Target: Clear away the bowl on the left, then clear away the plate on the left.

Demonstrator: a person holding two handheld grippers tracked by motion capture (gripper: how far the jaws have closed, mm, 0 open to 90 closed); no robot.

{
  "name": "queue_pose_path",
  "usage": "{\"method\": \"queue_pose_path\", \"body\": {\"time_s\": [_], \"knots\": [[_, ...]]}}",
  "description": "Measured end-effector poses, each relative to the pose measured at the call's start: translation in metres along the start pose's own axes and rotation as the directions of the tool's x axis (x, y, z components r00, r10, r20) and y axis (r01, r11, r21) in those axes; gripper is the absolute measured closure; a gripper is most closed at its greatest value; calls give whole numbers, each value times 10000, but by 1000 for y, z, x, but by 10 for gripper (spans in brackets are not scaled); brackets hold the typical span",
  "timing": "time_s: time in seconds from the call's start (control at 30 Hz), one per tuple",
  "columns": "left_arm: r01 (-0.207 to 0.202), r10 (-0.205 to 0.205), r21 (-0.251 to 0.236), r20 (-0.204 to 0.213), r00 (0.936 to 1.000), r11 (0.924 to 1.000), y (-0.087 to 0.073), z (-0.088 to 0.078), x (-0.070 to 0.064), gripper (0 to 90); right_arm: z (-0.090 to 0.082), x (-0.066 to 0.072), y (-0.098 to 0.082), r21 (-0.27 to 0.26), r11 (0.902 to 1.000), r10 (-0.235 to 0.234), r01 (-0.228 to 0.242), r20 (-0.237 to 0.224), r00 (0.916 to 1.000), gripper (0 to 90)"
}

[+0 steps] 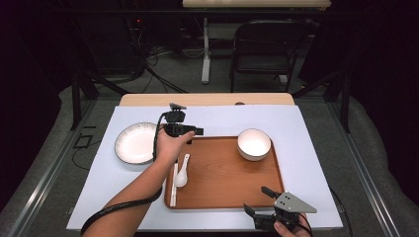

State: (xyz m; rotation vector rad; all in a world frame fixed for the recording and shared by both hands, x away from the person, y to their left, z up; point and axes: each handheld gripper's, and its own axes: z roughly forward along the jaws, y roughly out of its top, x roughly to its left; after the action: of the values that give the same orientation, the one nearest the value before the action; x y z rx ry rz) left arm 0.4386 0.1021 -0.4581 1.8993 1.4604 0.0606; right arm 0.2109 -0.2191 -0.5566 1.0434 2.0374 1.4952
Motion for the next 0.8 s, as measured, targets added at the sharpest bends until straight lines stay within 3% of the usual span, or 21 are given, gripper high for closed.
{"method": "queue_pose_path", "body": {"time_s": [0.23, 0.37, 0.43, 0.8], "knots": [[103, -103, -85, -94, 9999, 9999, -2, -11, 16, 417, 0, 0, 0, 14, 10000, 0, 0, 4, 10000, 144], [117, -120, -88, -365, 9993, 9999, -4, -17, 26, 418, 0, 0, 0, 23, 10000, 19, -19, 34, 10000, 144], [245, -244, 3, -274, 9993, 9997, -5, -19, 30, 441, 0, 0, 0, 20, 10000, 24, -24, 35, 10000, 144], [628, -639, -190, -627, 9960, 9978, -6, -40, 55, 447, 1, 0, 0, 51, 10000, 28, -29, 42, 10000, 144]]}}
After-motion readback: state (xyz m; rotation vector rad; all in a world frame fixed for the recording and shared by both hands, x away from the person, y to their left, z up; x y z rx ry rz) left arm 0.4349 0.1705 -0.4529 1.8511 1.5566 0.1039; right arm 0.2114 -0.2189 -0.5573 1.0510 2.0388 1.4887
